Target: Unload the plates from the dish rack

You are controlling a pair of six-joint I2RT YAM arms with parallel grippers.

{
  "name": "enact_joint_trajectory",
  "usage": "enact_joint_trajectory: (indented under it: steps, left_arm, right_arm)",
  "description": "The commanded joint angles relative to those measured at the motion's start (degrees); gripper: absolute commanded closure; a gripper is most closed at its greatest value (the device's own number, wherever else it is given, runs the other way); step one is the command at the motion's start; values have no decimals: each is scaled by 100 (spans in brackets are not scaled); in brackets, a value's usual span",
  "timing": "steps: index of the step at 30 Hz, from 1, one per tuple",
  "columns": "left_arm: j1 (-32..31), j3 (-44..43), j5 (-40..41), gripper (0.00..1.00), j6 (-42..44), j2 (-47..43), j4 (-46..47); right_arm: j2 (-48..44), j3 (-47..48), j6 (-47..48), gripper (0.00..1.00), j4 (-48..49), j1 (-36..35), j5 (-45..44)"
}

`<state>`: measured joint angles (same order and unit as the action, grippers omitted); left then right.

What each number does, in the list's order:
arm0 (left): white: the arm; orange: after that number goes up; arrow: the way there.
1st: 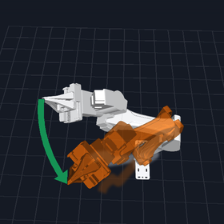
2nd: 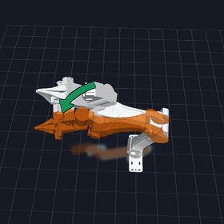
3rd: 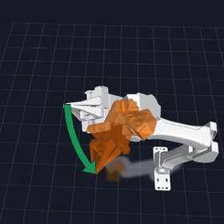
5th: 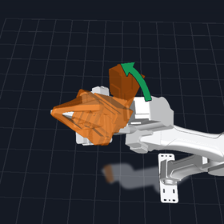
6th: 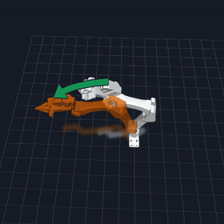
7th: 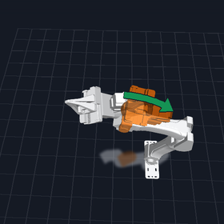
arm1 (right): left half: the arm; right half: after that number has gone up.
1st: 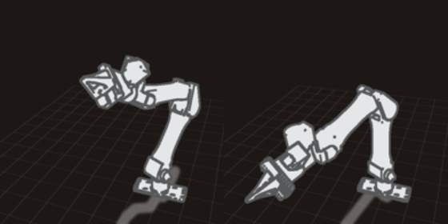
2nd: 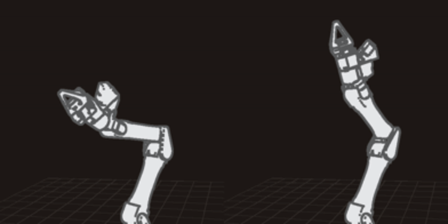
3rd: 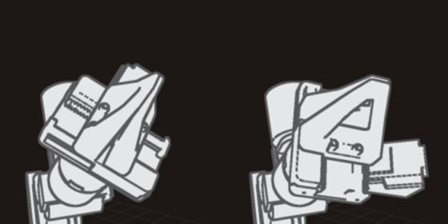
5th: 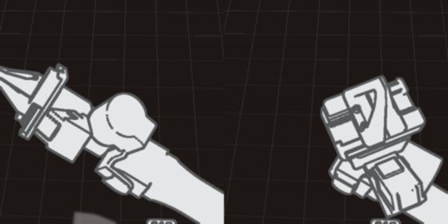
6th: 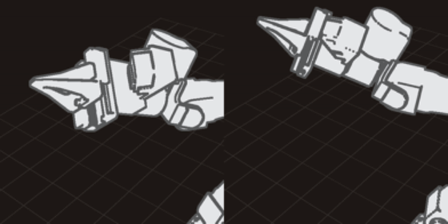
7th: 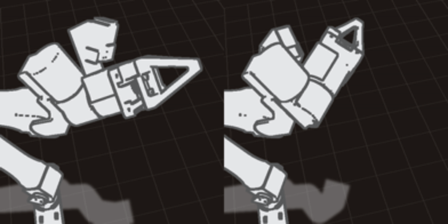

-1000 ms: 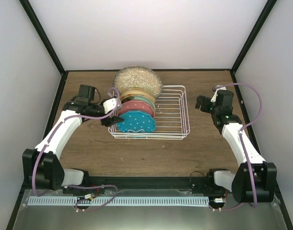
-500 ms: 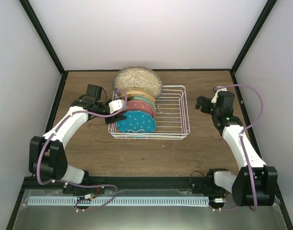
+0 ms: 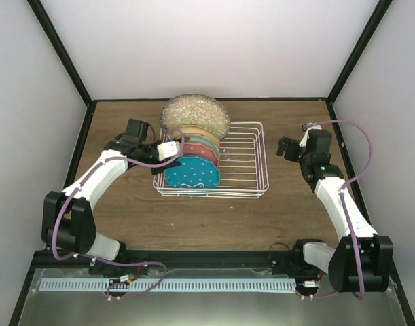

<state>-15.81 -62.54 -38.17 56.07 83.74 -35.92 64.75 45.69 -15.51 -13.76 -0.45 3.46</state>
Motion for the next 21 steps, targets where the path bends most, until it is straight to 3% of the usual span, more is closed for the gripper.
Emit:
enact_joint_trajectory:
  steps: [1,21]
  left_arm:
    - [-71,-304,-270,96,-235,-212,-71]
    - [-72,-534,620,96,-1680,-1846,842]
  right_arm:
    - [-116,25,-32,0,-5,54,-29]
    - [17,-85,-108,0,228,54,64]
